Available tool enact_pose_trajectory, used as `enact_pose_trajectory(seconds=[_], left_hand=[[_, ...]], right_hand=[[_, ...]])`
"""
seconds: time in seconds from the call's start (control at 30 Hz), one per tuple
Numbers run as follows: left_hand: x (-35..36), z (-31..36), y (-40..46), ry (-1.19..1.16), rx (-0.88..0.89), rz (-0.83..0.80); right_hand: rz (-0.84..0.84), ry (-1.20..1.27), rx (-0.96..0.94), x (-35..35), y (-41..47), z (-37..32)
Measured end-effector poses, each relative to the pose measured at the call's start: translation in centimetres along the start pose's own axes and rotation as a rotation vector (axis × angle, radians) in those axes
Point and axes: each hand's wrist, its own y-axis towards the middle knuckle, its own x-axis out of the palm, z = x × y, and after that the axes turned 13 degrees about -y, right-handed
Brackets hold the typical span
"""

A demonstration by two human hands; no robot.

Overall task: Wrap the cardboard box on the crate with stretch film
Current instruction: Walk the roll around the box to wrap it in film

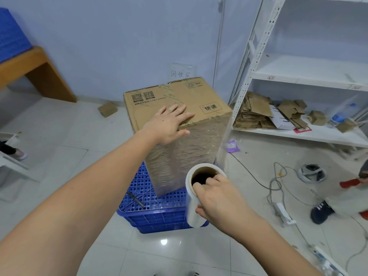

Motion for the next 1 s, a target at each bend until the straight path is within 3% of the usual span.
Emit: enact_pose_trajectory(seconds=[0.13,0.47,0.67,0.77,0.9,1.0], left_hand=[[-0.1,-0.1,-0.1,-0.009,0.005,0.007],[-0.1,-0.6,-0.1,-0.005,0.032,-0.007],[-0.6,-1.2,0.3,-0.091,0.074,-0.021],[-0.9,-1.6,0.1,-0.247,0.089,0.019],[-1.0,-2.0,0.2,-0.414,0.116,0.087],[-2.3,-2.7,-0.1,-0.393,0.249,-0.044]], right_hand=[[-0.075,-0.042,0.225,-0.1,-1.0,-1.0],[-0.006,-0.064,0.581,0.4,0.7,-1.8],[-0.259,-0.043,0.871,-1.5,1.8,-4.6],[-0.323,-0.086,0.990,-1.3,2.8,-5.5],[-0.352,-0.152,1.069,-1.4,4.1,-5.5],[-0.344,-0.160,1.054,-1.9,5.0,-5.0]])
